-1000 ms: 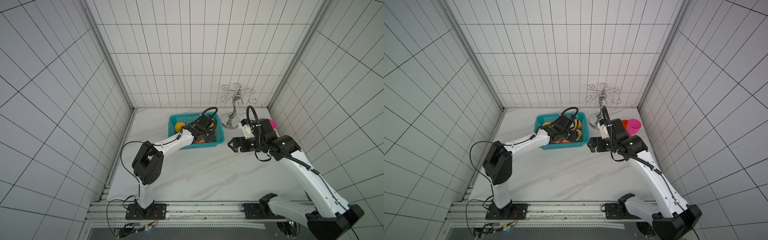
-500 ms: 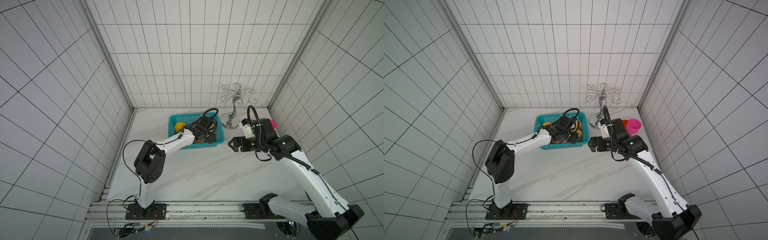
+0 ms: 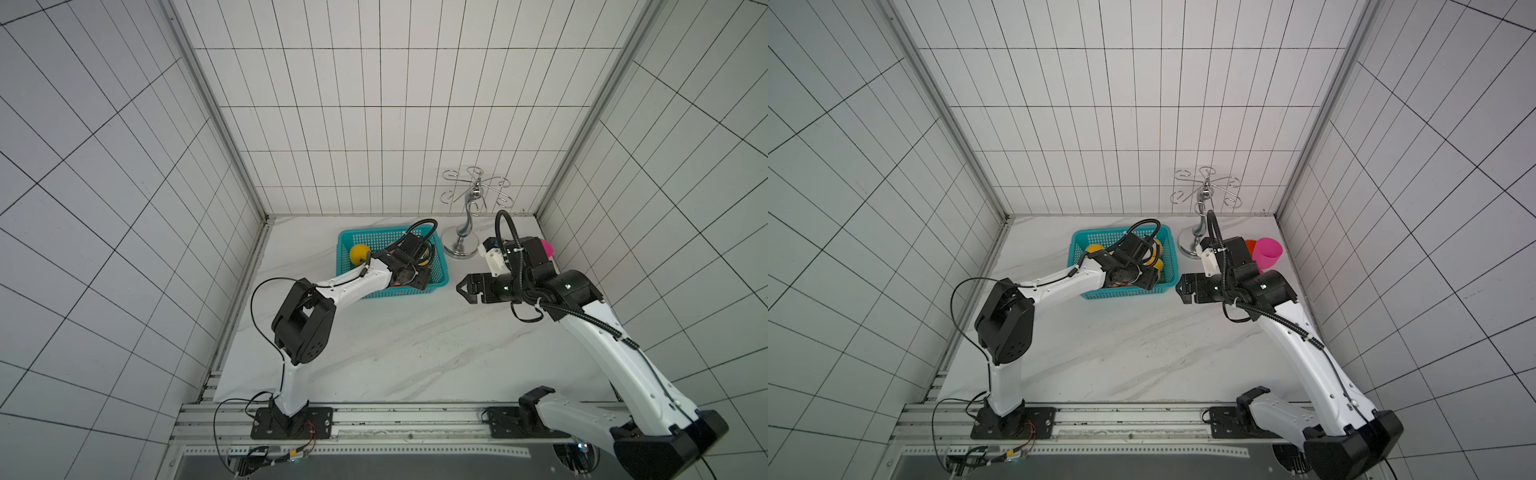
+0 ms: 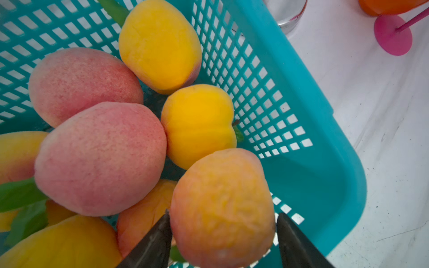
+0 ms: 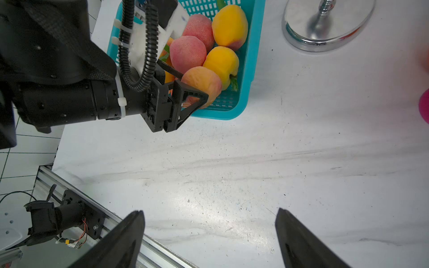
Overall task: Put the peaches into the basket
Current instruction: Place the peach in the basket.
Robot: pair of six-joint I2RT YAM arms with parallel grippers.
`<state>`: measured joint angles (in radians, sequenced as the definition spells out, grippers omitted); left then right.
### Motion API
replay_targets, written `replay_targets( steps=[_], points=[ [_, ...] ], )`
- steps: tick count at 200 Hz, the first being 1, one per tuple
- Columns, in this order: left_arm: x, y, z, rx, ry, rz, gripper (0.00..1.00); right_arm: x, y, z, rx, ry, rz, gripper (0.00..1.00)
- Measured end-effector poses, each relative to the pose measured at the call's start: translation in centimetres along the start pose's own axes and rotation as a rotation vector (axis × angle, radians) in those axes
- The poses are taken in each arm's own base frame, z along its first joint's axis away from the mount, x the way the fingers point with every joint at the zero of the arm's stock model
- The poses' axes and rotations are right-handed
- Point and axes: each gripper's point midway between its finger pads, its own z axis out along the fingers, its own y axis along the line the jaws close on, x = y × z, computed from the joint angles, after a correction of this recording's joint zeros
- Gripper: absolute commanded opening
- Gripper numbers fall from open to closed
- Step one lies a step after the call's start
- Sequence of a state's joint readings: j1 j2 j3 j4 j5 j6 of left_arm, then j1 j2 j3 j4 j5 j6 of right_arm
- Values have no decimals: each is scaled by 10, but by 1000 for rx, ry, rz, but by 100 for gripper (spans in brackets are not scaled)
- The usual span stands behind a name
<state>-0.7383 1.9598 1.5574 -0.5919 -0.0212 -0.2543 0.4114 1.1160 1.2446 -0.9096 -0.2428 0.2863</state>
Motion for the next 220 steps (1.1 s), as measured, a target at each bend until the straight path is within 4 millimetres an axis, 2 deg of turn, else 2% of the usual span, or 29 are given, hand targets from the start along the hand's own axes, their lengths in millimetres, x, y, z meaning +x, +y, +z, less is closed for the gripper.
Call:
replay_targets(
  steps=[43, 69, 118, 146, 155, 160, 194, 220],
  points=[
    [-1, 0, -4, 0, -1, -1, 74, -1, -1, 0, 2, -3, 4, 92],
    [-7, -2, -18, 6, -22, -1, 75, -1, -1, -1, 1, -5, 4, 92],
    [-28, -6, -71, 29, -113, -13, 77, -2, 1, -8, -7, -28, -2, 92],
    [-32, -5, -103, 40, -163, -31, 80, -2, 1, -14, -4, -49, -12, 92],
    [-30, -4, -113, 41, -175, -41, 81, -2, 0, -16, 0, -56, -15, 92],
    [-29, -3, -119, 41, -181, -48, 82, -3, -1, -17, 2, -60, -17, 100],
    [-12, 8, -152, 24, -215, -104, 94, 1, -6, -23, 19, -82, -19, 99],
    [7, 21, -178, 2, -246, -152, 99, 7, -13, -23, 48, -89, -15, 99]
  ],
)
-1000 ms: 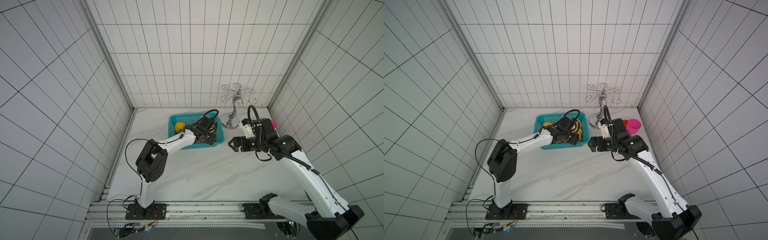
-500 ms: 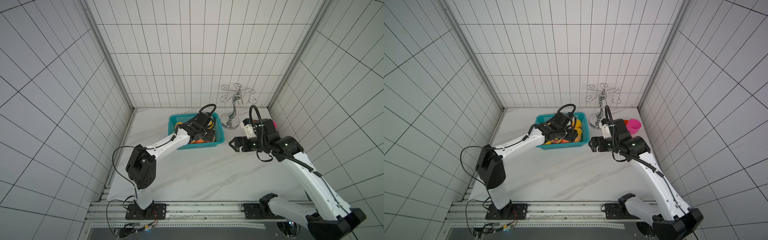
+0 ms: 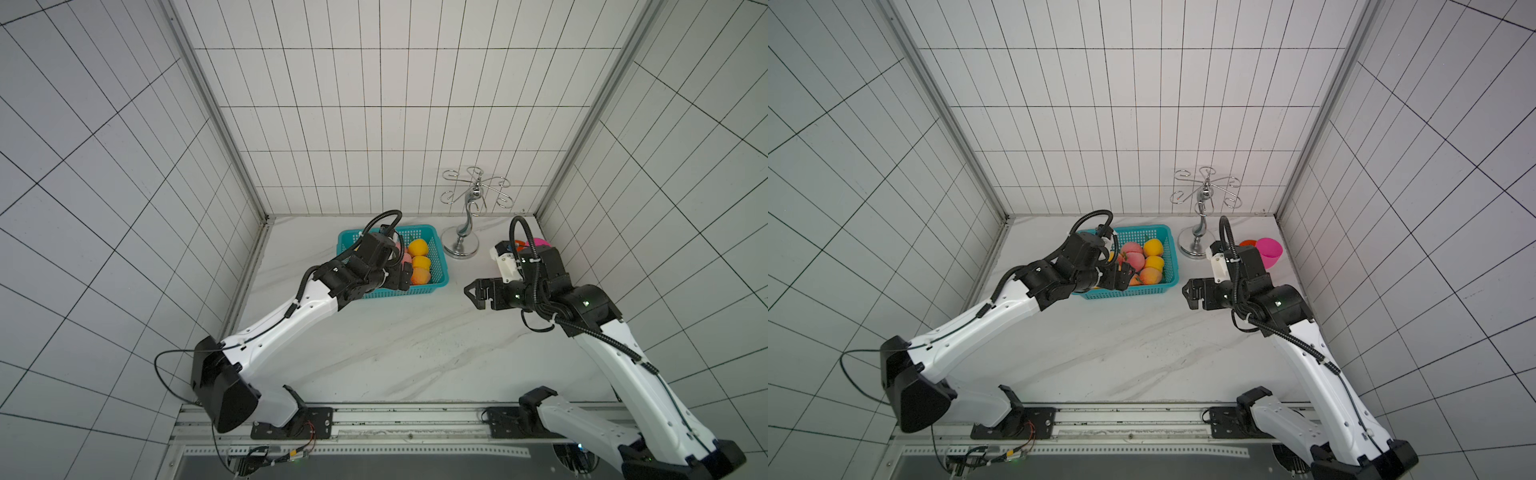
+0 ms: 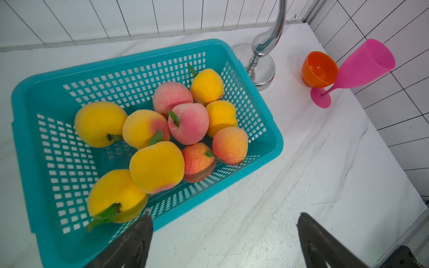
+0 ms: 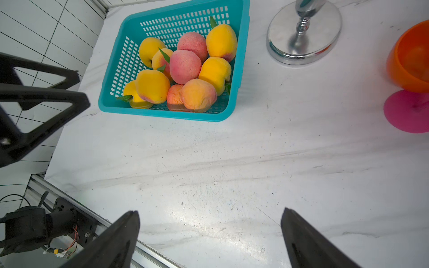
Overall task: Put the peaches into the basket
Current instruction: Place the peach in the basket, then reset both arms
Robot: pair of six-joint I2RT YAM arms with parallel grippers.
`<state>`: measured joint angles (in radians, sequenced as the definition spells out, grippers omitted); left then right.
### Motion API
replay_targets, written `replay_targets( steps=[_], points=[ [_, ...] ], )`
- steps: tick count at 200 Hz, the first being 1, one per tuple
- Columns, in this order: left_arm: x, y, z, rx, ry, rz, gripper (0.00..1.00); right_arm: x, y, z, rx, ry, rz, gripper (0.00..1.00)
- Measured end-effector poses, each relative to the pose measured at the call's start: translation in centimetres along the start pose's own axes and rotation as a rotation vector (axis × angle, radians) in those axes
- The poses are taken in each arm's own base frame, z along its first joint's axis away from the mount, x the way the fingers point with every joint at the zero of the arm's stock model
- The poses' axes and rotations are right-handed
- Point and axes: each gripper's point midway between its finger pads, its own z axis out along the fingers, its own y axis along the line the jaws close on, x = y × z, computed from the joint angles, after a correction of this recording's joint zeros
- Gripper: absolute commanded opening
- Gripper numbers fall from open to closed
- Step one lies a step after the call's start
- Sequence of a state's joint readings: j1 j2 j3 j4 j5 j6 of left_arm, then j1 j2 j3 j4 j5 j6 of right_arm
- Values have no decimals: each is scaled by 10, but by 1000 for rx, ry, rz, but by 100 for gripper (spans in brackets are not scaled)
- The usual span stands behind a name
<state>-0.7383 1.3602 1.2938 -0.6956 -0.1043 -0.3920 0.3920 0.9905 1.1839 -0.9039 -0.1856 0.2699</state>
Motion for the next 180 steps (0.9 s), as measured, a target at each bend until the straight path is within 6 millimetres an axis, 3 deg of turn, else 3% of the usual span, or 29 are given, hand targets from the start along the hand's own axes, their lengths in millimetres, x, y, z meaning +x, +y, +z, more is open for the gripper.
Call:
replay_targets(
  steps=[71, 112, 156, 180],
  points=[
    [24, 50, -83, -113, -127, -131, 99, 15, -31, -1, 132, -53, 8, 99],
    [73, 94, -90, -269, -88, -184, 99, 30, -49, 23, 193, -20, 59, 98],
    [86, 121, -107, -344, -145, -218, 99, 43, -79, 33, 317, -85, 96, 99],
    [109, 136, -102, -387, -138, -245, 99, 50, -91, 42, 336, -164, 37, 99]
  ],
)
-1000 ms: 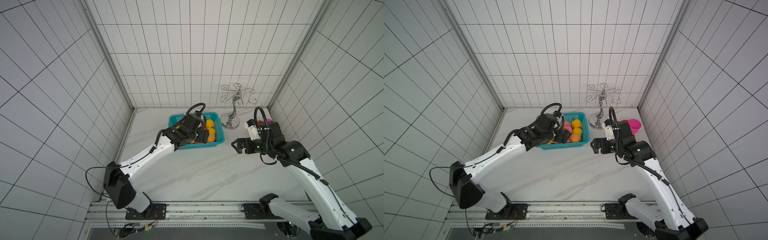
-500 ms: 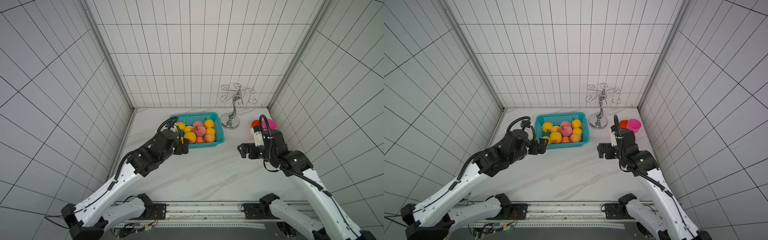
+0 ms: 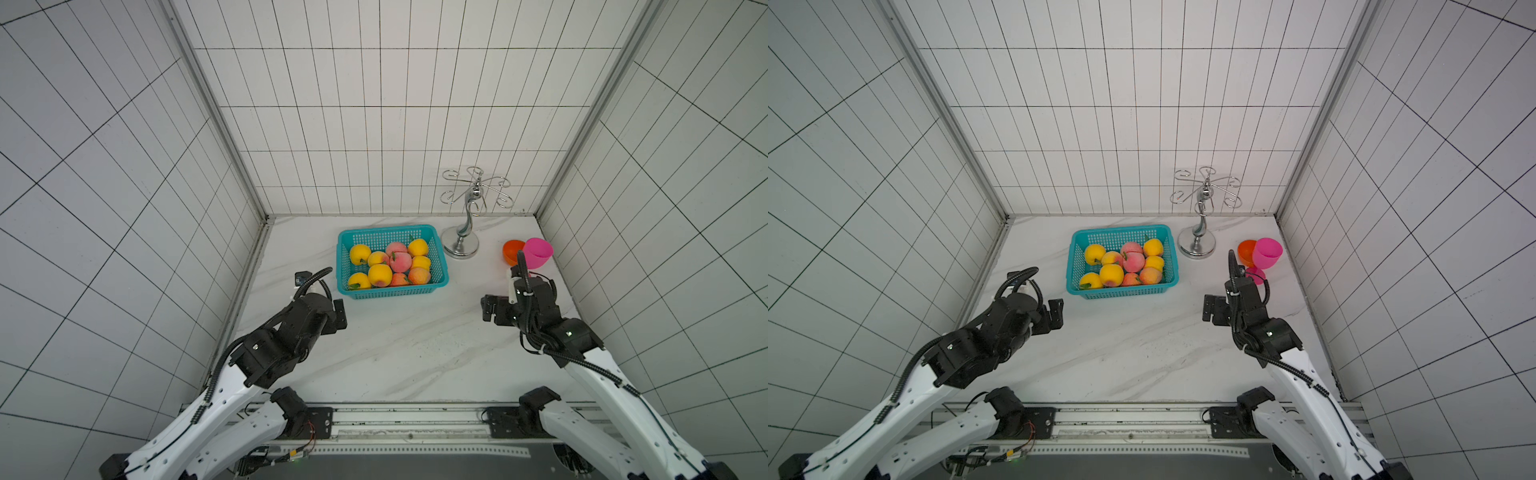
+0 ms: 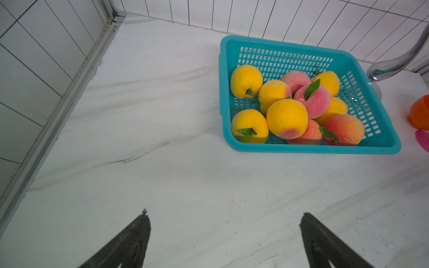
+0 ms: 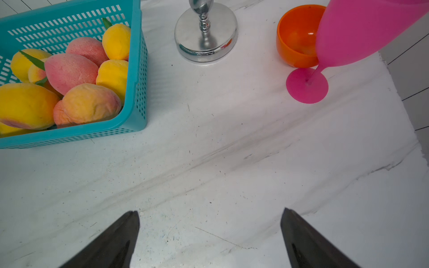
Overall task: Put the peaches into the basket
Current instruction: Reset both arms
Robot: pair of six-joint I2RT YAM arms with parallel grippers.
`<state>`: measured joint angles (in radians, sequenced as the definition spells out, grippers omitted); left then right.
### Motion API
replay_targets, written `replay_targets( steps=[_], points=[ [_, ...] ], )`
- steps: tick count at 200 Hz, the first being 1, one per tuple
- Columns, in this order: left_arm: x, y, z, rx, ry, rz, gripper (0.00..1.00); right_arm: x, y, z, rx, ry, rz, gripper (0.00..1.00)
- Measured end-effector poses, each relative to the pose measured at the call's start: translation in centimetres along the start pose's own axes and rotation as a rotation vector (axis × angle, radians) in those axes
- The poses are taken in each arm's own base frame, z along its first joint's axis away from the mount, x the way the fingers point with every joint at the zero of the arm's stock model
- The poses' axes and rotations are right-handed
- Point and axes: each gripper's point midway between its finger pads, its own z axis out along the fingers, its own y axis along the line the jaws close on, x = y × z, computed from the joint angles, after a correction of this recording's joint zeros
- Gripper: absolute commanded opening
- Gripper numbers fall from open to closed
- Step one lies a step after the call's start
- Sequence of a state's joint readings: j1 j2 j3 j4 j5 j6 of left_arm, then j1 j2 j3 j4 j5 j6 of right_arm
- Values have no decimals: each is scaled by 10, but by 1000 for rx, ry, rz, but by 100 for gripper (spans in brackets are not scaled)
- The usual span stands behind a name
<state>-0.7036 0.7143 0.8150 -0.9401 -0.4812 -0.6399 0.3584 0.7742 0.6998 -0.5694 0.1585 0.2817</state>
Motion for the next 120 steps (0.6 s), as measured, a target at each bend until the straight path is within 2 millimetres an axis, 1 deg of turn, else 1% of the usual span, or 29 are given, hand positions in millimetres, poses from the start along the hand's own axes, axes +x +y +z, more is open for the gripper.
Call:
replay_targets(
  steps=[15, 29, 43, 54, 69, 86, 102, 109, 120],
  points=[
    [13, 9, 7, -24, 2, 1, 99, 6, -2, 10, -12, -60, -53, 99],
    [20, 15, 13, -25, -28, -3, 99, 11, -7, 23, -3, -128, -91, 99],
    [25, 19, 19, -16, -71, 2, 99, 15, -21, 40, 40, -195, -89, 99],
    [25, 21, 22, -8, -109, 7, 99, 19, -36, 54, 80, -228, -70, 98],
    [16, 24, 24, -12, -170, 12, 99, 19, -60, 73, 140, -235, -38, 99],
    [-1, 29, 26, -47, -244, 10, 99, 15, -77, 92, 172, -239, -17, 99],
    [-15, 38, 34, -92, -296, -7, 99, 6, -85, 104, 168, -273, -1, 99],
    [-19, 45, 42, -120, -308, -16, 99, 3, -86, 111, 155, -287, 2, 98],
    [-20, 58, 58, -170, -310, -32, 99, 4, -85, 123, 129, -285, -2, 99]
  ],
)
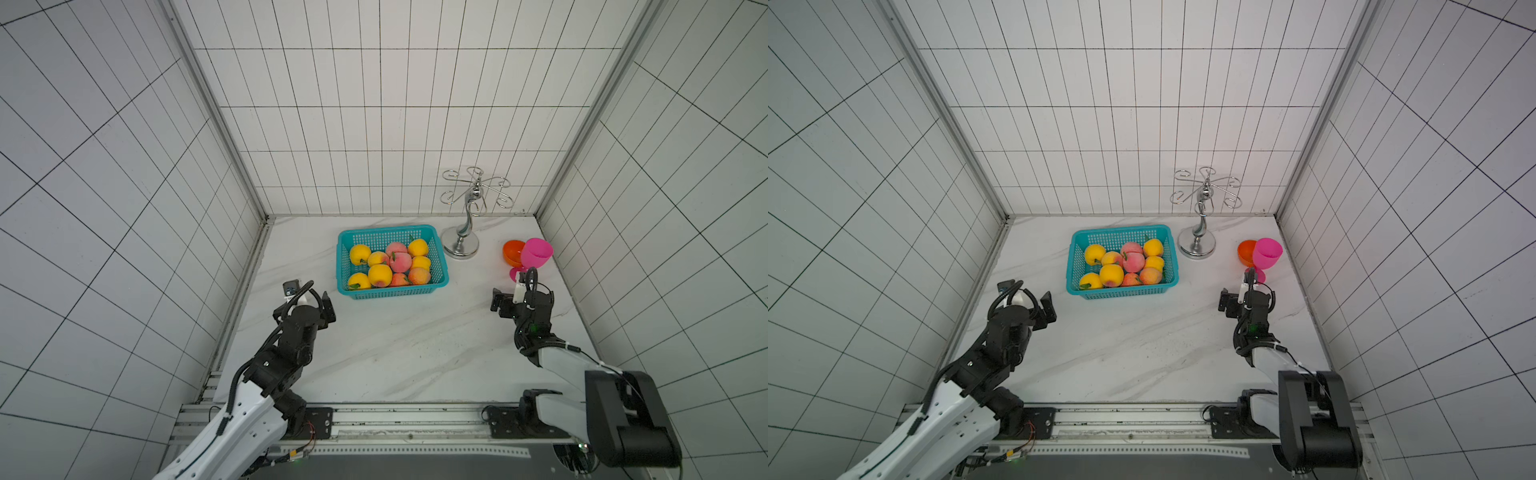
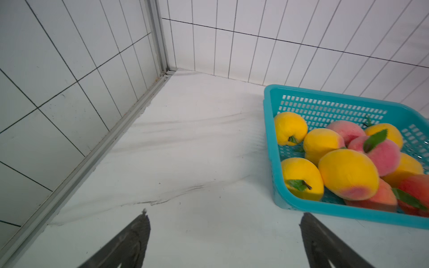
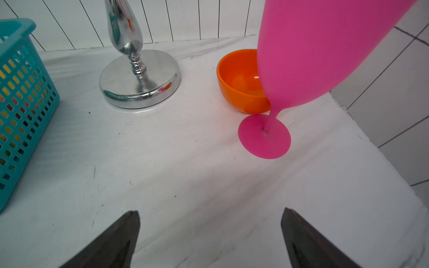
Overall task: Put the peaches into the basket
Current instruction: Reset both arms
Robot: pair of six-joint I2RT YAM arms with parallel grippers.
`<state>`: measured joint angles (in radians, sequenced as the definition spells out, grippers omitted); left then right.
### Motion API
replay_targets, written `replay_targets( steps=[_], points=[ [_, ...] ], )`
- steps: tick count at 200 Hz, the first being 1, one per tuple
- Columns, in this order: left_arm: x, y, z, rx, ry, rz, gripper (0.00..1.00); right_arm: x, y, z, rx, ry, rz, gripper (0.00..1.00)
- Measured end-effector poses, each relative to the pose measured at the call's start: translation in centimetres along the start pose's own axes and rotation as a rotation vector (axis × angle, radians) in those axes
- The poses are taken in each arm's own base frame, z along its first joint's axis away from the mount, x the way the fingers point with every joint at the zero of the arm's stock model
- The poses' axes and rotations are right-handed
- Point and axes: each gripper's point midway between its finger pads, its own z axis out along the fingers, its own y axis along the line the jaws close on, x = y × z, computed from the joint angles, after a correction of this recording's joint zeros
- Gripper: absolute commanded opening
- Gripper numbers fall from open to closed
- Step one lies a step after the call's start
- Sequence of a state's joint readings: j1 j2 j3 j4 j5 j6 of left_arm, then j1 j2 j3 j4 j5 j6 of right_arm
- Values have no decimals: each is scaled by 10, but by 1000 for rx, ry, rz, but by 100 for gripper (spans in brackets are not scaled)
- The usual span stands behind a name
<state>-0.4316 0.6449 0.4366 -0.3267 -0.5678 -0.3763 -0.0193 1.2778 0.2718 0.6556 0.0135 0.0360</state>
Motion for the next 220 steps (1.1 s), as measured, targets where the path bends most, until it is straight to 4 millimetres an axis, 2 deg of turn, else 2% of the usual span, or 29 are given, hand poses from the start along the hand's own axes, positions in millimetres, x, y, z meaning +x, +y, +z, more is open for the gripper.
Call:
replay_targets(
  steps=[26, 54, 71, 97, 134, 155, 185, 220],
  points=[
    [13, 22, 38, -111, 35, 5, 99, 14, 10, 21, -61, 24, -12, 99],
    [2, 32, 71, -157, -16, 21, 99, 17, 20, 28, -123, 13, -32, 99],
    [2, 42, 88, -176, -47, 21, 99, 9, 22, 33, -127, 0, -34, 99],
    [15, 57, 112, -198, -55, 21, 99, -13, 22, 39, -127, -47, -35, 99],
    [20, 57, 145, -150, -71, 14, 99, -16, 23, 39, -127, -54, -35, 99],
    [28, 58, 157, -134, -45, 12, 99, -16, 23, 39, -127, -54, -35, 98],
    [11, 47, 162, -87, -86, 9, 99, -16, 23, 39, -127, -54, -35, 98],
    [10, 44, 162, -75, -85, 10, 99, -16, 23, 39, -127, -54, -35, 98]
  ],
)
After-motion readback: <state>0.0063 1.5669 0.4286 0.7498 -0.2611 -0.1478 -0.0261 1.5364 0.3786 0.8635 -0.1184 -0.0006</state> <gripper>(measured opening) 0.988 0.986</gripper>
